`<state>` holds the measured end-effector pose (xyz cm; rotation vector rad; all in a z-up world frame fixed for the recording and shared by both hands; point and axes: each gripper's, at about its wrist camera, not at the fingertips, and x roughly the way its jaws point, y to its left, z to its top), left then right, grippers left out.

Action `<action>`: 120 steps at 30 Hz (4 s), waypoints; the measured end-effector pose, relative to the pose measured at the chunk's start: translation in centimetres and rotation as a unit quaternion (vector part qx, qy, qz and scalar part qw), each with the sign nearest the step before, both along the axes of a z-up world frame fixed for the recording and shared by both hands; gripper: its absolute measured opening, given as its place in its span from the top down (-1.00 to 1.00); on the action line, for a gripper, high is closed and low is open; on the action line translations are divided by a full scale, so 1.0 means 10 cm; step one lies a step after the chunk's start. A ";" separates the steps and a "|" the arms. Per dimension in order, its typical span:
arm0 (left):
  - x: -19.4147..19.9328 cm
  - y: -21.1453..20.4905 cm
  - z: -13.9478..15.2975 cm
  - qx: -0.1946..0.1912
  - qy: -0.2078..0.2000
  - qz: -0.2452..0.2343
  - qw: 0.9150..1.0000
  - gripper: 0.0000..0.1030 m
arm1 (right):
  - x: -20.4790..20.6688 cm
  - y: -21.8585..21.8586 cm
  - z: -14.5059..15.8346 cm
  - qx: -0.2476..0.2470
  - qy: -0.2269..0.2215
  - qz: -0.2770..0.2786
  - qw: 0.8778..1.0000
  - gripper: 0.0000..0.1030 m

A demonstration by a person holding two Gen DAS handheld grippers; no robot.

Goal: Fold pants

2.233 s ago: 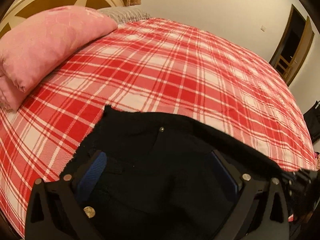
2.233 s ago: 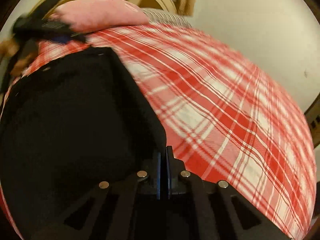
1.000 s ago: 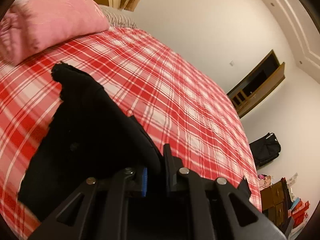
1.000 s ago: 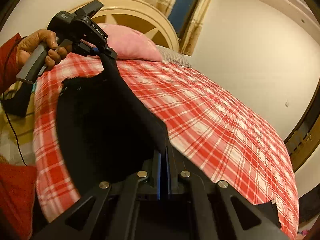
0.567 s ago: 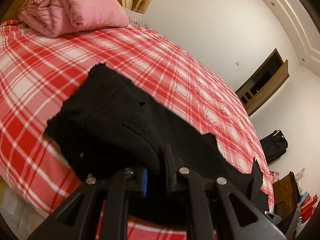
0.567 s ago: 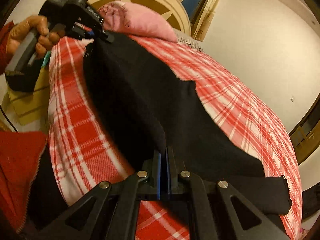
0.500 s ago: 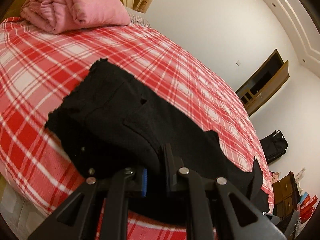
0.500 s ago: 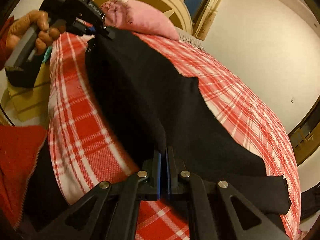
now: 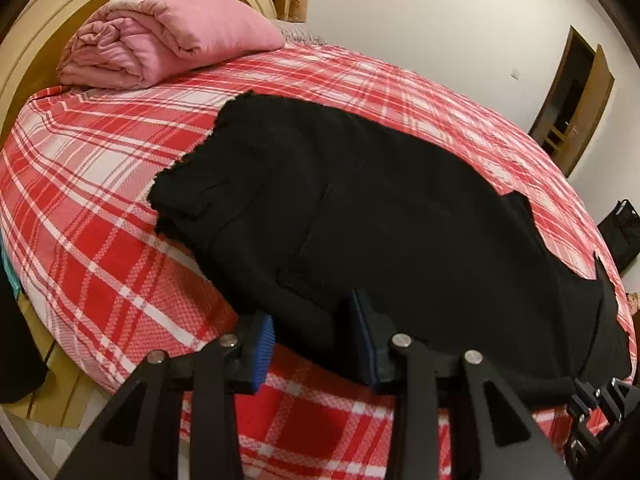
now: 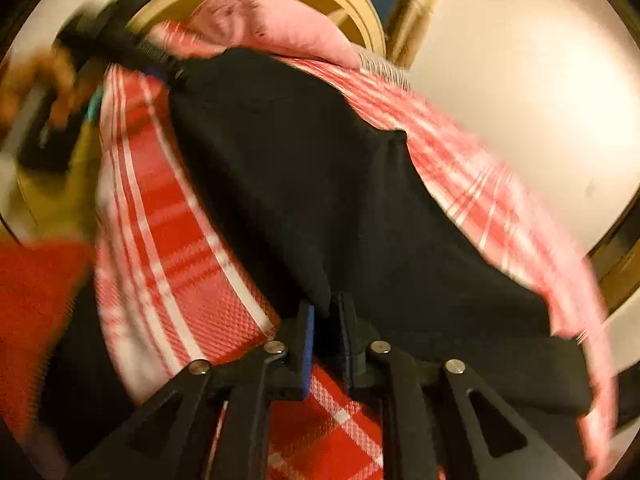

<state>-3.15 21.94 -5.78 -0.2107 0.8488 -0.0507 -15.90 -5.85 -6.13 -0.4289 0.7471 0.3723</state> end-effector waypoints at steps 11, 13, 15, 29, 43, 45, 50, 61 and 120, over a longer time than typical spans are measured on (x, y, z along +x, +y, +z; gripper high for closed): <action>0.01 0.06 0.53 0.121 -0.095 0.066 0.986 -0.58 | 1.60 -0.54 0.69 0.216 0.021 -0.045 0.975 -0.14; 0.11 -0.04 0.46 0.119 -0.097 0.059 0.986 -0.58 | 1.96 -0.56 0.56 0.230 0.054 -0.051 0.970 -0.14; 0.25 -0.15 0.35 0.119 -0.086 0.050 0.988 -0.58 | 2.36 -0.48 0.37 0.233 0.086 -0.056 0.967 -0.05; 0.48 -0.31 -0.09 0.135 -0.061 0.048 0.988 -0.76 | 3.23 -0.80 -0.03 0.209 0.094 -0.216 0.949 0.63; 0.55 -0.35 -0.10 0.131 -0.047 0.054 0.989 -0.94 | 2.62 -3.74 -0.16 0.058 0.101 -0.595 0.795 -0.38; 0.56 -0.35 -0.09 0.131 -0.043 0.054 0.989 -0.94 | 2.57 -3.78 -0.18 0.098 0.096 -0.577 0.805 0.32; 0.58 -0.34 -0.09 0.133 -0.035 0.052 0.989 -0.94 | 2.31 -3.91 0.01 0.158 0.089 -0.560 0.808 0.90; 0.59 -0.33 -0.08 0.128 -0.024 0.056 0.990 -0.95 | 0.07 -4.22 0.59 0.340 -0.088 -0.568 0.744 0.91; 0.31 -1.36 0.45 0.062 -0.051 -0.102 0.992 -1.00 | 0.08 -3.73 0.86 0.218 -0.048 -0.494 0.840 0.76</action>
